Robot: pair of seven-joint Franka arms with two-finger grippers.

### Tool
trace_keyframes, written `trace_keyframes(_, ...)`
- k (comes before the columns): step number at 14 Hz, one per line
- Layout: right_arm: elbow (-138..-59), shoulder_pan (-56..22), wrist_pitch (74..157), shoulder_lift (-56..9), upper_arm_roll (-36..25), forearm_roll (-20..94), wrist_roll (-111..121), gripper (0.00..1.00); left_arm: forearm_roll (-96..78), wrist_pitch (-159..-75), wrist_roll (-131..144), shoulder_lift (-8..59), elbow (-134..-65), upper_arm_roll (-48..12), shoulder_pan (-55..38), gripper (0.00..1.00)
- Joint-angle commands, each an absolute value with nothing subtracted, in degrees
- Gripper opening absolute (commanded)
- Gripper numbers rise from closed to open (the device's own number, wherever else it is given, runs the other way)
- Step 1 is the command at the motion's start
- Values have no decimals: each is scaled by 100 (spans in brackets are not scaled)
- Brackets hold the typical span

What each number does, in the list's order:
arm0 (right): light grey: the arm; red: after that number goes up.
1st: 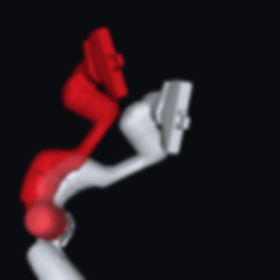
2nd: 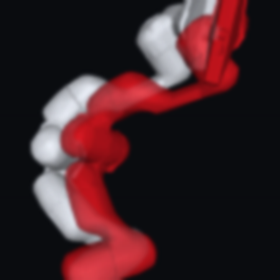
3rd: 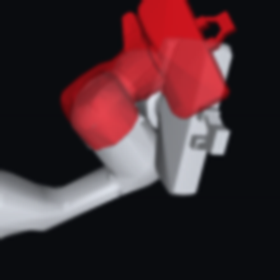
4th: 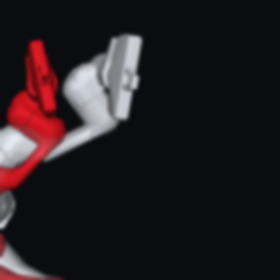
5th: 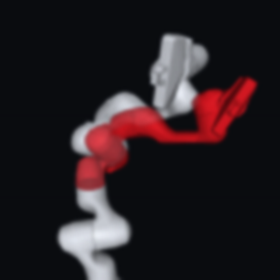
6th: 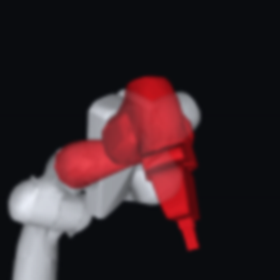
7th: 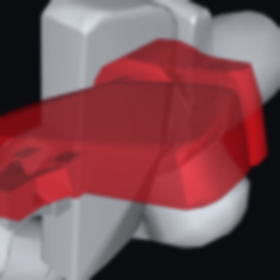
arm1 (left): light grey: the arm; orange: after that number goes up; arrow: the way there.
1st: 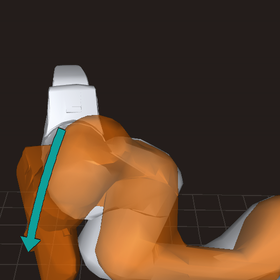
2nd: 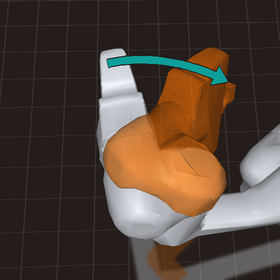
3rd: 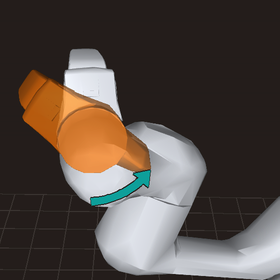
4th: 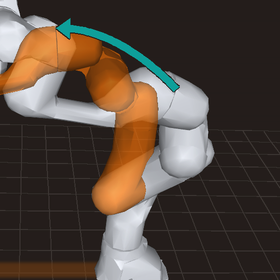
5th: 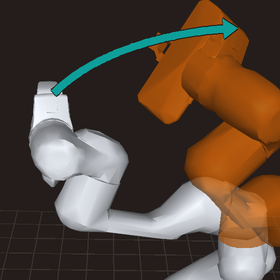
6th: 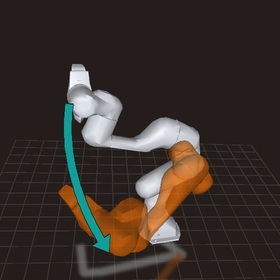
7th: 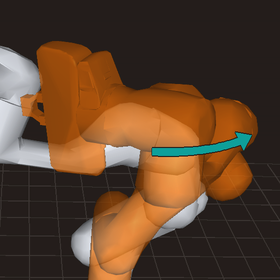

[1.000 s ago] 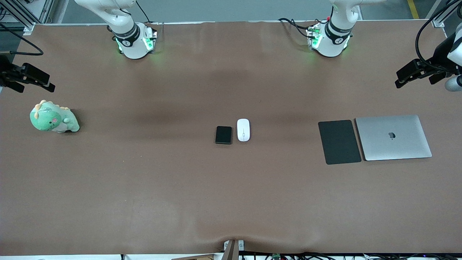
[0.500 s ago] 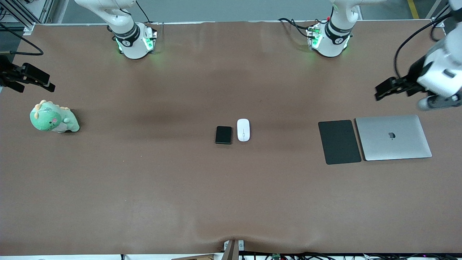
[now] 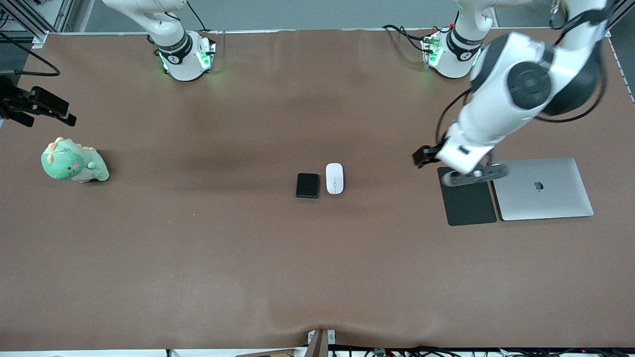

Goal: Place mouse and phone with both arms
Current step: 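Reach the left gripper over the white mouse and lower it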

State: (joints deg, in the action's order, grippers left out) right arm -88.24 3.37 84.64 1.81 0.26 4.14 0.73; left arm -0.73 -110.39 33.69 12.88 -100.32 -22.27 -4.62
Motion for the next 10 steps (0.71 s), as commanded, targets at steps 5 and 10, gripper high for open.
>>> trace_keyframes(5, -8833, 404, 8429, 211, 62, 492, 79, 100, -53, -12277, 3902, 2468, -9976, -2259, -1124, 100)
trace_keyframes(10, -8824, 396, 8429, 202, 62, 492, 79, 100, 236, -12823, 3955, 3136, -9914, -2215, -1695, 100)
